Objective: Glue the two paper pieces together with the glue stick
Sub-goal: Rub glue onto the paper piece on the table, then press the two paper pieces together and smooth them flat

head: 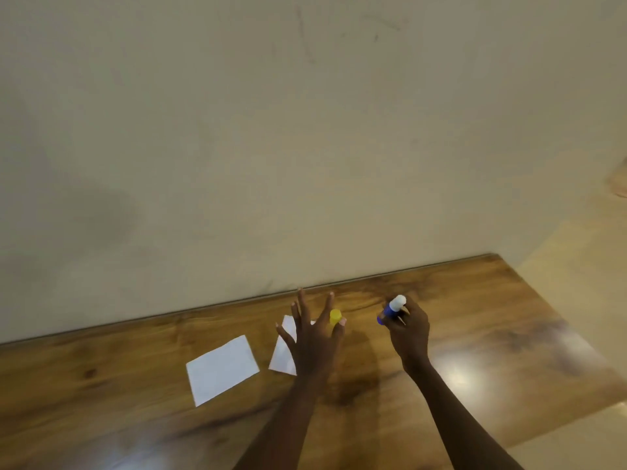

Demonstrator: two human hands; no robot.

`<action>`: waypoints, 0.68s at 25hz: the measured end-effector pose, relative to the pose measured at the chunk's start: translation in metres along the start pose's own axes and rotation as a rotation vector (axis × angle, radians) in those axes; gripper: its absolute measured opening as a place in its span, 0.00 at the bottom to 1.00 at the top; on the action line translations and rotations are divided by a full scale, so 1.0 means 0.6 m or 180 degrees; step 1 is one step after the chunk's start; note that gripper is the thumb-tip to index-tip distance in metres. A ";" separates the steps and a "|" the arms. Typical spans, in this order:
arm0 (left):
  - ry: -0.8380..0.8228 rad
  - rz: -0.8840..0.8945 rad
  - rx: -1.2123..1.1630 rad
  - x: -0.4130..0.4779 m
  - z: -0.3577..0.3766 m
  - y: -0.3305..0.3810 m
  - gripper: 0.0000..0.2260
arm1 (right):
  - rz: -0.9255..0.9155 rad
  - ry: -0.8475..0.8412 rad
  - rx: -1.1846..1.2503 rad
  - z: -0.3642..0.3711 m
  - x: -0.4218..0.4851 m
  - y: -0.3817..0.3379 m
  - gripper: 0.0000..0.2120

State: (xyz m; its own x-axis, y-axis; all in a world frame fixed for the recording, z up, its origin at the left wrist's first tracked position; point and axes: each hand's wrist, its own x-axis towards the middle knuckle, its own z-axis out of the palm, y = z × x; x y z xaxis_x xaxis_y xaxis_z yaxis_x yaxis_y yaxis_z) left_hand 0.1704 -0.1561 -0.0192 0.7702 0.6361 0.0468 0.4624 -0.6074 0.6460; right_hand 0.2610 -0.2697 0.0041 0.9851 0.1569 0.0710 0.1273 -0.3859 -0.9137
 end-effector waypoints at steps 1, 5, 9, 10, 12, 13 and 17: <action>-0.0066 0.0052 0.0084 0.000 0.023 0.011 0.38 | -0.0020 -0.0050 -0.0062 -0.013 0.004 0.013 0.09; -0.0639 -0.0107 0.0861 0.005 0.082 0.024 0.27 | -0.0028 -0.0305 -0.0267 -0.022 0.021 0.073 0.12; -0.0587 -0.0065 0.1156 0.007 0.115 0.002 0.26 | 0.0084 -0.0393 -0.0229 -0.008 0.021 0.107 0.13; -0.0556 0.0012 0.1172 0.006 0.118 -0.001 0.24 | 0.0101 -0.0395 -0.0254 -0.006 0.020 0.111 0.14; -0.0540 0.0084 0.1191 0.007 0.116 0.000 0.22 | 0.0081 -0.0390 -0.0299 -0.005 0.018 0.115 0.15; -0.0553 0.0075 0.1179 0.010 0.117 0.001 0.24 | 0.0073 -0.0394 -0.0307 -0.005 0.019 0.116 0.15; -0.0654 0.0028 0.1246 0.014 0.114 0.003 0.32 | 0.0223 -0.0584 -0.0165 -0.014 0.025 0.107 0.23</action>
State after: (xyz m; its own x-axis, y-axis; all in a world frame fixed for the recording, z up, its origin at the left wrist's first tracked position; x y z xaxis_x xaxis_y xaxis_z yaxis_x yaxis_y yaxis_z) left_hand 0.2078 -0.1842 -0.0699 0.8279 0.5464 -0.1269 0.5566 -0.7720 0.3071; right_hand 0.2848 -0.2996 -0.0501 0.9547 0.2890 -0.0705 0.0695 -0.4473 -0.8917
